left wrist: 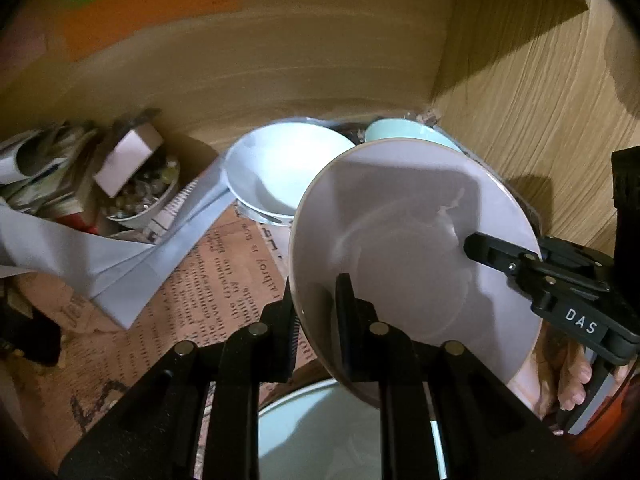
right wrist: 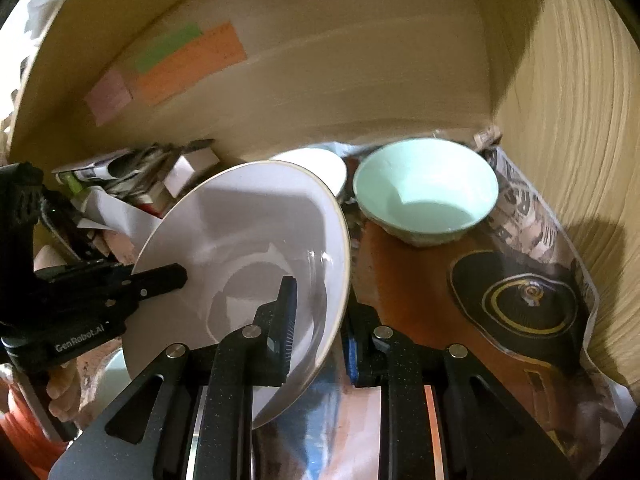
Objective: Organize plates and bowls
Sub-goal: 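Lift the pink bowl and carry it toward the plate stack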
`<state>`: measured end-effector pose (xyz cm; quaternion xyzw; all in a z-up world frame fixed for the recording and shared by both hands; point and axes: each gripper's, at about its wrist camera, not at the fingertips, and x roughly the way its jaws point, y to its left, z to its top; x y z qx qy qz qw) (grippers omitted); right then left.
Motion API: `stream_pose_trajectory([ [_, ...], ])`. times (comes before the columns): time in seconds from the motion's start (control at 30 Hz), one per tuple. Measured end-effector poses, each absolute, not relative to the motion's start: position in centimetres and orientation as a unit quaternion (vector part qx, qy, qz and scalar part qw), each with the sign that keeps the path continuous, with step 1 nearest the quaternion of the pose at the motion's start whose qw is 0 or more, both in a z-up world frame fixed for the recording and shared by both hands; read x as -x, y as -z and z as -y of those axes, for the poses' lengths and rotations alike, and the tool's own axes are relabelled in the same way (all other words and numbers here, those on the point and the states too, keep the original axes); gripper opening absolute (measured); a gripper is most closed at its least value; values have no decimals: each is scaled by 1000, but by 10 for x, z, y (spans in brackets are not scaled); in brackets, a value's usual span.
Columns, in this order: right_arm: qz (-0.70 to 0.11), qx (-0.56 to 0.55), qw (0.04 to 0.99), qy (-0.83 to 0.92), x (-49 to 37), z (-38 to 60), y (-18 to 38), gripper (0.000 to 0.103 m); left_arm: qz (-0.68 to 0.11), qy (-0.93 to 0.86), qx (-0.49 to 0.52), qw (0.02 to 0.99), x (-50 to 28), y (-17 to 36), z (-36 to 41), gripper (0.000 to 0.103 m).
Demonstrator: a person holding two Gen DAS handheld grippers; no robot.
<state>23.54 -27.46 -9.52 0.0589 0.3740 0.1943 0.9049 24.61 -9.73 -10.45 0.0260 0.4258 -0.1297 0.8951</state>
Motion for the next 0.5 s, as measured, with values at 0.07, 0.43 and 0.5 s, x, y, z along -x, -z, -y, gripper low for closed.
stream_pose_trajectory([
  [0.07, -369, -57, 906, -199, -232, 271, 91, 19, -418, 126, -24, 899, -240, 100, 93, 16],
  [0.43, -352, -32, 908, -225, -211, 237, 74, 19, -380, 105, -3, 919, -203, 80, 59, 16],
  [0.5, -351, -27, 907, -231, -208, 230, 72, 19, -374, 101, 2, 922, -196, 77, 53, 16],
])
